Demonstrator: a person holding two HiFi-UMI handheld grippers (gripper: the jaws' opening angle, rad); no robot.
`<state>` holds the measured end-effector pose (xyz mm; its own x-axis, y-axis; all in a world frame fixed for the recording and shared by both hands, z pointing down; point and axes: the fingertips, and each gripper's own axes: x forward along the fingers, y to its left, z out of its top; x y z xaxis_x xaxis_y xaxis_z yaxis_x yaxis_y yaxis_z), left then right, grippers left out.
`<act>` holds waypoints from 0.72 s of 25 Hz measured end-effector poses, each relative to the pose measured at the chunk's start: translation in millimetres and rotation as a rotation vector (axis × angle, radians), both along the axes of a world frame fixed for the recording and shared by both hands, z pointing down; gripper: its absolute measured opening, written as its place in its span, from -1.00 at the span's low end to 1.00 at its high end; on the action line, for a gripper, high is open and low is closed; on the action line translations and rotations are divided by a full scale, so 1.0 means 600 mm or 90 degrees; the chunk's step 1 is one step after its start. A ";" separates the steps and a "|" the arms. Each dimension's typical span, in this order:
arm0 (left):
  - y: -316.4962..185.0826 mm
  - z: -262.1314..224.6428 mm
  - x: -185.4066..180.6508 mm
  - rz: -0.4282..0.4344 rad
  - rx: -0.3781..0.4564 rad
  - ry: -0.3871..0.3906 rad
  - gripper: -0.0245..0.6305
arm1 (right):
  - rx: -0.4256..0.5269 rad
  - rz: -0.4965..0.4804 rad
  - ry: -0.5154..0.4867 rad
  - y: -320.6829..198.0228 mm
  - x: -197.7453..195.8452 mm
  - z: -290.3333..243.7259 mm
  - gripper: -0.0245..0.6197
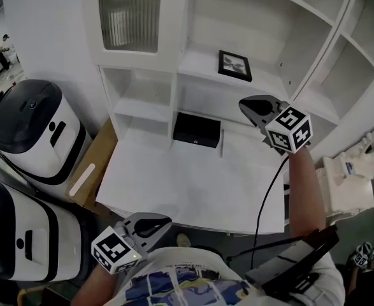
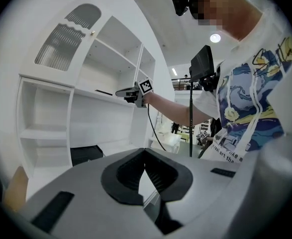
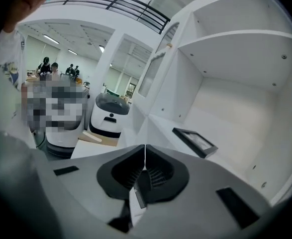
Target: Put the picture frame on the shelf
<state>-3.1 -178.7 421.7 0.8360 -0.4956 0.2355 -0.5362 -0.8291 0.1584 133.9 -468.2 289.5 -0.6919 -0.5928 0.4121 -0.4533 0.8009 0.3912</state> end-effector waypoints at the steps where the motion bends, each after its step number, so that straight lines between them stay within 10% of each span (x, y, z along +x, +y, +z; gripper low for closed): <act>1: 0.009 0.001 -0.003 0.003 0.001 -0.001 -0.88 | -0.006 0.001 0.000 0.019 -0.004 0.016 -0.83; 18: 0.130 0.017 -0.021 0.069 -0.009 0.009 -0.88 | -0.101 0.074 -0.077 0.376 -0.056 0.227 -0.84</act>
